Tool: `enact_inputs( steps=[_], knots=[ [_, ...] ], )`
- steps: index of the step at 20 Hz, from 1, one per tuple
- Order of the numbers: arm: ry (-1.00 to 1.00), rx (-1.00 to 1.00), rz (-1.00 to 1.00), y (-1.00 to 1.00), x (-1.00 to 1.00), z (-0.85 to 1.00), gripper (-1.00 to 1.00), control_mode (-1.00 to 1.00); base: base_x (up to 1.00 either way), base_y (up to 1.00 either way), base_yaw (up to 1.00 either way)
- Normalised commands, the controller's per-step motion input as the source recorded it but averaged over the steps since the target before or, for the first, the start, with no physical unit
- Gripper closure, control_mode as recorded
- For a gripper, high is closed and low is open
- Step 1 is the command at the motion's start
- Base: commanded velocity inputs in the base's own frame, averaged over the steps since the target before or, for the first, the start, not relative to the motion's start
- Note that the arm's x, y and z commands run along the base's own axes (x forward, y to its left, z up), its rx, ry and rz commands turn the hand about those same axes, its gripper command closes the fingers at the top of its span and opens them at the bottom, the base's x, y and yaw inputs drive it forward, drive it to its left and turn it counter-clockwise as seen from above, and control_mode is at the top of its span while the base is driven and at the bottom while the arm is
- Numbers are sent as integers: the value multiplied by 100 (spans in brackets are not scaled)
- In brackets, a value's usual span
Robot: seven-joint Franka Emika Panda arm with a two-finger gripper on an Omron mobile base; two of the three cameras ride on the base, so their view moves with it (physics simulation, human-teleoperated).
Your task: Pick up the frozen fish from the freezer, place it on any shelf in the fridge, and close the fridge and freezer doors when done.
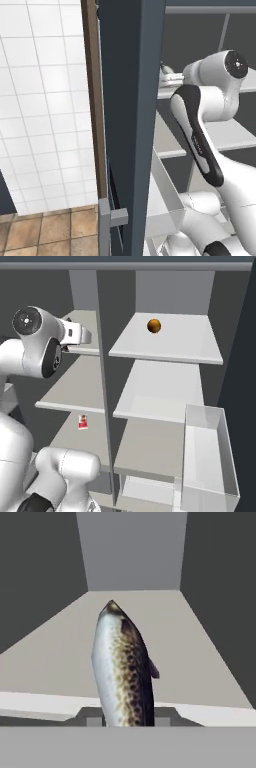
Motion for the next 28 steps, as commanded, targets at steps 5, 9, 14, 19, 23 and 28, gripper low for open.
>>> enact_inputs(
  steps=[5,9,14,19,23,28],
  knots=[
    [8,-2,0,-6,-100,18,100,-100,0,0,0],
    [24,-9,0,-3,-100,-32,100,-100,0,0,0],
    [29,-17,0,-12,-94,-86,100,-100,0,0,0],
    [8,-5,0,-7,-10,-6,100,-100,0,0,0],
    [1,0,-5,-44,-68,-1,100,-100,0,0,0],
    [0,0,0,0,0,0,100,100,-28,-83,-11]
  ],
)
